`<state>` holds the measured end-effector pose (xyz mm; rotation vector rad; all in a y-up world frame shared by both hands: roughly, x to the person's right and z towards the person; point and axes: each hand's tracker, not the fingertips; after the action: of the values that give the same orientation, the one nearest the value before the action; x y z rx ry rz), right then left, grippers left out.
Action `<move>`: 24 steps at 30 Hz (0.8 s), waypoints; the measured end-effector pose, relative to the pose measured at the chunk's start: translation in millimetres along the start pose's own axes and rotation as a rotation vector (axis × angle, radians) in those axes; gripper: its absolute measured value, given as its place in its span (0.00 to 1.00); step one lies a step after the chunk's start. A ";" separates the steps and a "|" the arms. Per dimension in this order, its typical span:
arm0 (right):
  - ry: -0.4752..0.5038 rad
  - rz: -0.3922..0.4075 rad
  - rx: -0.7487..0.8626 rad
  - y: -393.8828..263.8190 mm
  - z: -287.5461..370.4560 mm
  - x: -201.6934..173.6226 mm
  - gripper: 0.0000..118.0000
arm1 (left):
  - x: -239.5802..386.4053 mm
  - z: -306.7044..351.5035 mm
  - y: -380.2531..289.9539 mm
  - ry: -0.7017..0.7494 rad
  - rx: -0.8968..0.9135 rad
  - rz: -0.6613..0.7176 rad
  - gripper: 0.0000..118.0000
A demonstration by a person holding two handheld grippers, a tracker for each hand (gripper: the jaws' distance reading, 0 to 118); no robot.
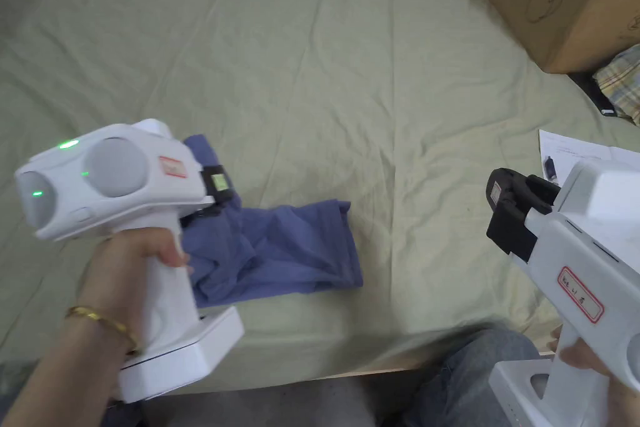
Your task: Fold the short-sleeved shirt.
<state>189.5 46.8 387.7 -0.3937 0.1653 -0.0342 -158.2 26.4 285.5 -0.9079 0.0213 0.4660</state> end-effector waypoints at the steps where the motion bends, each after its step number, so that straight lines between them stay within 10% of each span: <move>1: -0.010 -0.008 0.000 -0.9 2.4 3.0 0.00 | 13.0 -8.2 -3.0 -0.002 -0.009 0.000 0.14; 8: -0.074 -0.037 -0.011 -6.8 16.5 24.4 0.00 | 88.5 -81.6 -35.4 -0.025 -0.137 -0.156 0.15; 15: -0.127 -0.062 -0.023 -11.5 22.9 41.1 0.00 | 112.2 -135.9 -63.0 -0.142 -0.320 -0.161 0.69; 22: -0.121 -0.077 -0.023 -11.5 20.3 44.4 0.00 | 93.3 -65.2 -23.9 -0.158 0.054 -0.298 0.66; 24: -0.113 -0.079 -0.020 -11.1 17.6 41.8 0.00 | 93.4 -56.7 -23.1 -0.049 0.146 -0.367 0.41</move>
<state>233.7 40.5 401.6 -0.4207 0.0389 -0.0883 -55.0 6.6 247.9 -0.7361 -0.1521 0.1417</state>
